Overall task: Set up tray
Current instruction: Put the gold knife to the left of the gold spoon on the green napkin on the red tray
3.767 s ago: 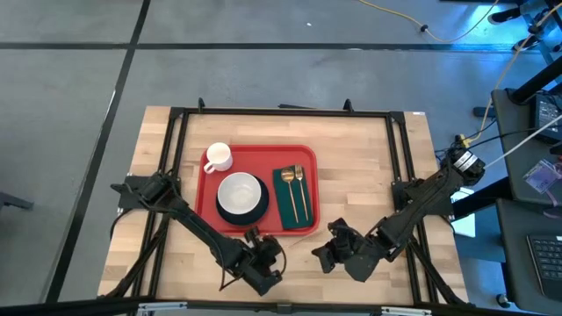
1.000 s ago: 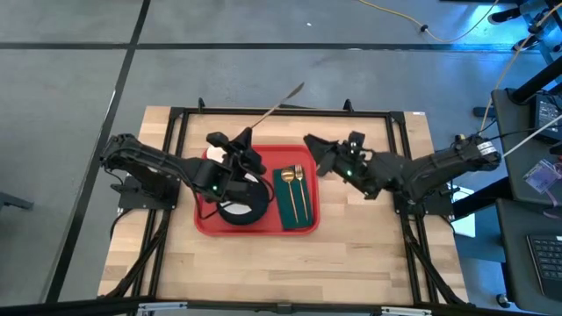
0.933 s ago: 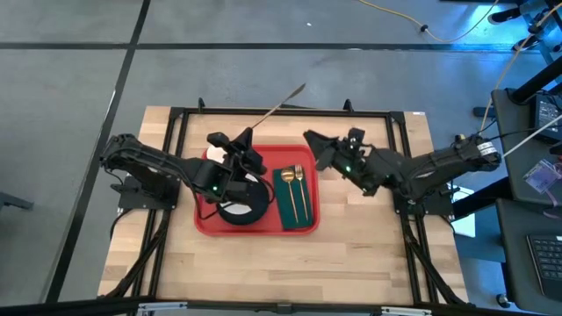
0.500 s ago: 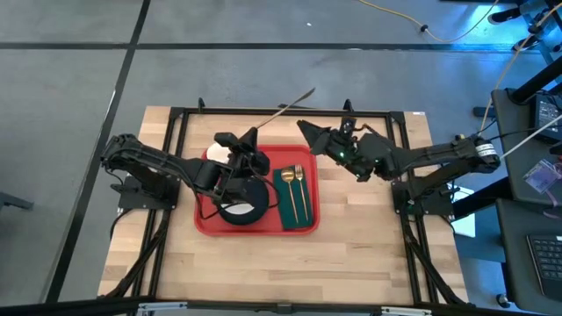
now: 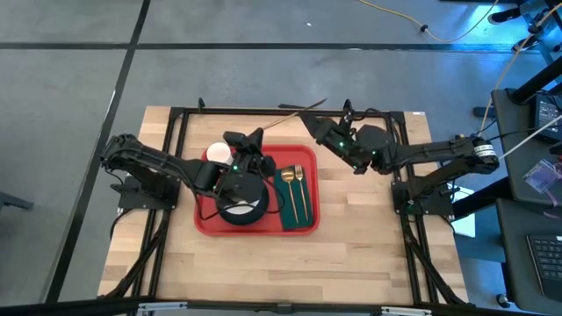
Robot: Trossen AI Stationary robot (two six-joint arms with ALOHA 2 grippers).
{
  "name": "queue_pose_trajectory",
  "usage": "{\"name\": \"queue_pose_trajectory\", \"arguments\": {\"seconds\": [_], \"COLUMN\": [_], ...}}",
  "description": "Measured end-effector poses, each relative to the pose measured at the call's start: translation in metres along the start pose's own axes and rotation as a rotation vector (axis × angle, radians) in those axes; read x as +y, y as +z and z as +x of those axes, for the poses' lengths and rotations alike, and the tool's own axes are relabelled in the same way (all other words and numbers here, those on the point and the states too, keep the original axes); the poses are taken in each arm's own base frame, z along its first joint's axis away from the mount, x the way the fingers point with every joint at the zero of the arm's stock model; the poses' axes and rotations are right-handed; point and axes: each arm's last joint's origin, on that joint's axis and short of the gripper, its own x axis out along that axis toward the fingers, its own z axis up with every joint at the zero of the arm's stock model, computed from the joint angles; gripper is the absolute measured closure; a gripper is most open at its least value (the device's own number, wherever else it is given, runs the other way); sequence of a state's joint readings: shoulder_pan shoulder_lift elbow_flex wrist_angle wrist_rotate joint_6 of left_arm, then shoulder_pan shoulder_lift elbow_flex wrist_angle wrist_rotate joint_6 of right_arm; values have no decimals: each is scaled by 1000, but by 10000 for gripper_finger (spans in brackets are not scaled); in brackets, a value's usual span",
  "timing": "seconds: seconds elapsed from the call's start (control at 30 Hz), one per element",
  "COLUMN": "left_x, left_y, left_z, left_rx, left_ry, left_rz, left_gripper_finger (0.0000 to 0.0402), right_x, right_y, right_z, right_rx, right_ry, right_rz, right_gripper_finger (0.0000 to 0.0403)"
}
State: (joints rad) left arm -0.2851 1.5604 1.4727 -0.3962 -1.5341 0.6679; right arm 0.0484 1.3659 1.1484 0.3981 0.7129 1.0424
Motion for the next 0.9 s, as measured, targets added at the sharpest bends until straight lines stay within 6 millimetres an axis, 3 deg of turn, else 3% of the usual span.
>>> {"name": "queue_pose_trajectory", "arguments": {"seconds": [0.5,0.9], "left_x": [4,4], "left_y": [5,6], "left_z": [-3,-2], "left_rx": [-22,-24], "left_ry": [-13,-16], "left_rz": [22,18], "left_gripper_finger": [398,398], "right_x": [-2,-2], "right_y": [4,4], "right_z": [4,4], "right_rx": [2,3], "right_ry": [6,4], "right_rz": [29,20], "right_gripper_finger": [239,343]}}
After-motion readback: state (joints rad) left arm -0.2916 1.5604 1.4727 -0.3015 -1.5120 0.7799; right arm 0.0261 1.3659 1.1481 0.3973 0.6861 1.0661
